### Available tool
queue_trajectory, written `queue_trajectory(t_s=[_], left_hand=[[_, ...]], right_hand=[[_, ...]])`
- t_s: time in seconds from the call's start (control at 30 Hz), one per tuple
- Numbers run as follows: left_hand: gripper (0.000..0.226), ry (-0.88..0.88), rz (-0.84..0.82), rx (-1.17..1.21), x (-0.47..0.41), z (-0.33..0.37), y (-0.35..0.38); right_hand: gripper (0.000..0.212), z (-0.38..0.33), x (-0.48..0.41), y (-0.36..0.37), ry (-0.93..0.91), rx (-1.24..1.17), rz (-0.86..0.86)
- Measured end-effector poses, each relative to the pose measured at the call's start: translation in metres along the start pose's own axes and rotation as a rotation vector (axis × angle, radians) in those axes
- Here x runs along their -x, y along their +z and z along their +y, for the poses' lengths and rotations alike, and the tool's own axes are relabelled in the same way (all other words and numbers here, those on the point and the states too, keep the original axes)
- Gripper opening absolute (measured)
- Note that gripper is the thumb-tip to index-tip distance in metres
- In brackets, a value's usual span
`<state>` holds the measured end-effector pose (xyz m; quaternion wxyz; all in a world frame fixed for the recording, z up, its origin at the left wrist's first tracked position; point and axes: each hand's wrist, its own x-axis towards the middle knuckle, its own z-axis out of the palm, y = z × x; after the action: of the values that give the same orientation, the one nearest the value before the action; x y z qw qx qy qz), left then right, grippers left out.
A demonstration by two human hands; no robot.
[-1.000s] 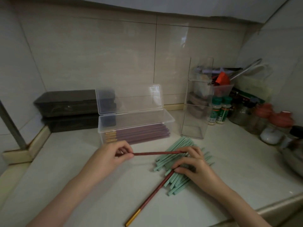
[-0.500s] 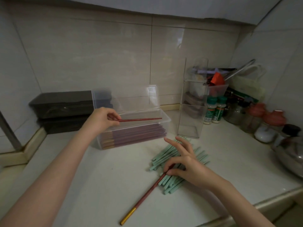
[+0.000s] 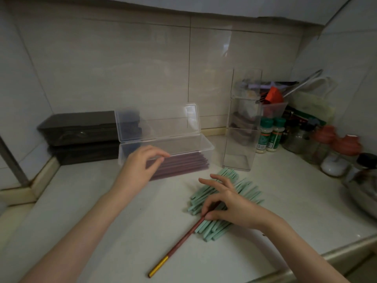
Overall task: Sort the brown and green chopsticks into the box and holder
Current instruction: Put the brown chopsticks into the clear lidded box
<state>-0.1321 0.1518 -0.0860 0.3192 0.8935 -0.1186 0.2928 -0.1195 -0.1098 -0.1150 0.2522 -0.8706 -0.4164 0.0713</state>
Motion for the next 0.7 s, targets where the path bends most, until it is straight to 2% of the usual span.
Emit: queue_trajectory(t_s=[0.17,0.23,0.37,0.4,0.47,0.57,0.63,0.7], left_hand=[[0.019,-0.006,-0.011,0.126,0.039,0.011,0.010],[0.018,-0.047,0.003,0.181,0.044,0.006,0.014],[0.021,-0.261,0.009,0.328,0.046,-0.009,0.019],[0.022,-0.279,0.007,0.331,0.047,-0.011,0.020],[0.021,-0.195,0.001,0.243,0.048,-0.012,0.021],[0.017,-0.032,0.001,0.121,0.049,-0.003,0.023],[0.013,-0.012,-0.024,0.113,0.050,0.000,0.025],[0.020,-0.012,-0.073,0.126,0.053,0.001,0.028]], right_hand=[[0.008,0.004,-0.004,0.005,-0.014,-0.049,0.106],[0.010,0.006,-0.002,-0.004,0.005,-0.109,0.213],[0.017,-0.001,-0.008,-0.044,0.067,-0.190,0.473],[0.013,-0.003,-0.015,-0.054,0.071,-0.190,0.554],[0.008,-0.007,-0.036,-0.069,0.089,-0.183,0.673],[0.007,-0.015,-0.082,-0.077,0.105,-0.163,0.677],[0.007,-0.019,-0.111,-0.072,0.095,-0.145,0.612],[0.007,-0.016,-0.132,-0.061,0.101,-0.136,0.507]])
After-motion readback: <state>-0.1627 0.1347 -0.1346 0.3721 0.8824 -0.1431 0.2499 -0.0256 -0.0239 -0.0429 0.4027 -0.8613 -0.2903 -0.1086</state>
